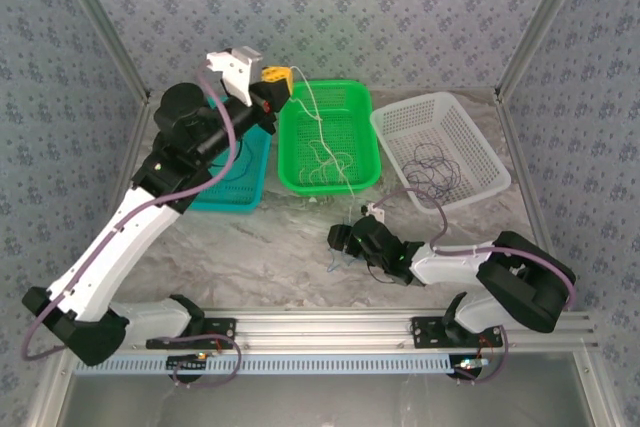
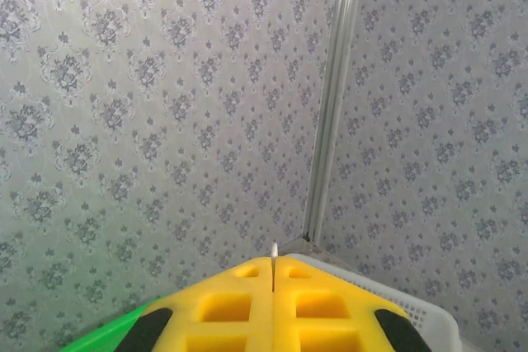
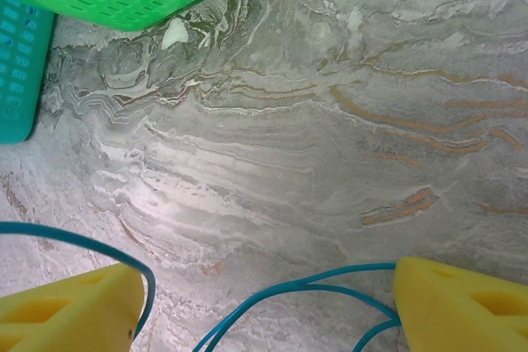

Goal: Untangle the cables

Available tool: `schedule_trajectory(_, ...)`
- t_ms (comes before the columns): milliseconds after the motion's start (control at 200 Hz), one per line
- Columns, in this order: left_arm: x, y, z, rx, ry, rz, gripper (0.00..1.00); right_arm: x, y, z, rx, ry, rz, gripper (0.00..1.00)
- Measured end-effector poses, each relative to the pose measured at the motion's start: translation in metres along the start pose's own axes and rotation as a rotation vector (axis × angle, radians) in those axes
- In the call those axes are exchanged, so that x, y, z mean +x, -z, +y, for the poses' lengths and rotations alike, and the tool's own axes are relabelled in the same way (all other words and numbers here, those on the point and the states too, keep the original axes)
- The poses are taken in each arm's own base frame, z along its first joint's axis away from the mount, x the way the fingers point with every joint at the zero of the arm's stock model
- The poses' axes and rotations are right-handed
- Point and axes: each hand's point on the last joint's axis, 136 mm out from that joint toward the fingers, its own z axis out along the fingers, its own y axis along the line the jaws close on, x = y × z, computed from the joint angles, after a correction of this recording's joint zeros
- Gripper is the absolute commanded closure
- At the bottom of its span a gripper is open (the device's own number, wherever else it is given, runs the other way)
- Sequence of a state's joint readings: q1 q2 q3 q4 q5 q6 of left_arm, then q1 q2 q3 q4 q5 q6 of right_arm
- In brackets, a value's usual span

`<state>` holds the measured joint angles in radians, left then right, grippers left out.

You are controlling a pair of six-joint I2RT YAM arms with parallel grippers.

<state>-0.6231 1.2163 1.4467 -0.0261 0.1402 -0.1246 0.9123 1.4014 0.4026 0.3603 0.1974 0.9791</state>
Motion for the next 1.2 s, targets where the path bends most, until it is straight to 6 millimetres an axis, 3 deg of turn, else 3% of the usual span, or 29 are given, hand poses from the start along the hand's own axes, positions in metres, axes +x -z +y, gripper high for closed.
schedule_trajectory(125,0.012,-0.012,0.031,-0.055,0.029,0.037,1.0,0.002,0.0,-0.003,-0.004,-0.002,-0.004,0.19)
schedule_trajectory(260,-0.003,-0.02,0.056,-0.099,0.05,0.016,1.0,0.001,0.001,-0.004,-0.015,-0.004,-0.014,0.19)
schedule_trajectory(365,-0.016,-0.02,0.052,-0.071,0.061,-0.01,1.0,0.001,0.0,-0.003,-0.016,-0.005,-0.016,0.23)
schedule_trajectory(490,-0.02,-0.022,0.049,-0.049,0.073,-0.023,1.0,0.003,-0.001,-0.008,-0.001,-0.002,-0.016,0.51)
schedule_trajectory(605,-0.014,-0.027,0.05,-0.048,0.079,-0.011,1.0,0.004,-0.002,-0.013,0.009,-0.009,-0.018,0.4)
schedule_trajectory(690,-0.013,-0.035,0.052,-0.041,0.081,-0.001,1.0,0.003,-0.002,-0.01,0.0,-0.005,-0.018,0.4)
schedule_trajectory(904,-0.011,-0.054,0.055,-0.023,0.083,0.009,1.0,0.005,-0.002,-0.015,0.032,0.011,-0.009,0.58)
schedule_trajectory(979,-0.012,-0.059,0.057,-0.02,0.09,0.009,1.0,0.005,-0.003,-0.016,0.04,0.009,-0.011,0.55)
schedule_trajectory(1149,-0.021,-0.06,0.051,0.016,0.112,-0.006,1.0,0.006,-0.001,-0.007,0.008,0.036,-0.019,0.31)
schedule_trajectory(1199,-0.022,-0.059,0.049,0.028,0.117,-0.009,1.0,0.008,0.0,-0.001,-0.007,0.068,-0.014,0.28)
